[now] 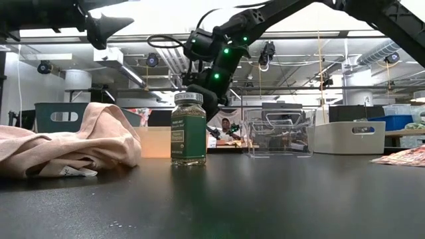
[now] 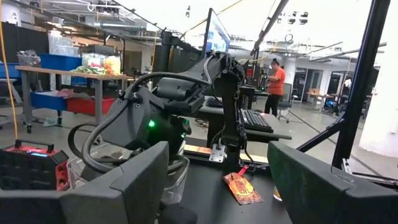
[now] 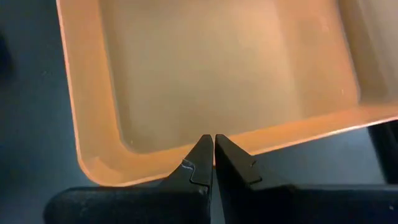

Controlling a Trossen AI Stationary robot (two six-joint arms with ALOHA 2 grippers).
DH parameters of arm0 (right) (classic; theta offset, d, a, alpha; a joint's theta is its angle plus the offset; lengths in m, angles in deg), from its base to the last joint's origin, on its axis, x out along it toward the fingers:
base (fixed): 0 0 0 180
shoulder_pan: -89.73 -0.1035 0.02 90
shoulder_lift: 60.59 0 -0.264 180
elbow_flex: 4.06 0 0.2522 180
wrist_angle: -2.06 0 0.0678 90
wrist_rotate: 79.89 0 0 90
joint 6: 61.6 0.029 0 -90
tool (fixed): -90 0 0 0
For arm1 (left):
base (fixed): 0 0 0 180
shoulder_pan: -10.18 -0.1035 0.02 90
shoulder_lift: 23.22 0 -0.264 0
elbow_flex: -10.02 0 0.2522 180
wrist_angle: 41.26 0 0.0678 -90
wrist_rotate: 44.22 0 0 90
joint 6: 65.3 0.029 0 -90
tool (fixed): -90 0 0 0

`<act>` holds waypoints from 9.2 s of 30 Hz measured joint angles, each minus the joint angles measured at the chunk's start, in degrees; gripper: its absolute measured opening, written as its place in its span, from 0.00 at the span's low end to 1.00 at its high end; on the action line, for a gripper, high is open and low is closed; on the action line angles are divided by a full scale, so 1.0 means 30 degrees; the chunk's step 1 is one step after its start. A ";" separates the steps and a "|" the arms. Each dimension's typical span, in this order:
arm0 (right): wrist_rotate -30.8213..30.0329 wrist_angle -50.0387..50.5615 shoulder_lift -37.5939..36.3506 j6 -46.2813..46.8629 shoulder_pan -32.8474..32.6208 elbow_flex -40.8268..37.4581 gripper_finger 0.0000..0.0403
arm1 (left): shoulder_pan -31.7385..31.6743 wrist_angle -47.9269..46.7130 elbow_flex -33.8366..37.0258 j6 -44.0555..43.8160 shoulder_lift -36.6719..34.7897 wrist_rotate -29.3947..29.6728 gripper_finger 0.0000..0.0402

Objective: Sort spices by type
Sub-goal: Adjust the bins, then put the top orange seasoning pack into the blue bin

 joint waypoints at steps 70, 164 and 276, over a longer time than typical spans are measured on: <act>0.2076 -0.6329 0.1114 -0.0884 -0.2657 -0.0015 0.02 | 0.0007 -0.5951 -0.4758 0.2257 -0.0191 0.1410 0.65; -0.2535 0.0411 -1.3611 0.2748 -0.2871 -0.9457 0.02 | -0.0112 -0.9967 -0.8279 0.1888 1.2602 0.0802 0.00; -0.1814 0.2694 -1.6073 0.7290 -0.8997 -1.7522 0.02 | 0.2659 -0.6789 -0.7453 0.4825 1.0276 0.0991 0.00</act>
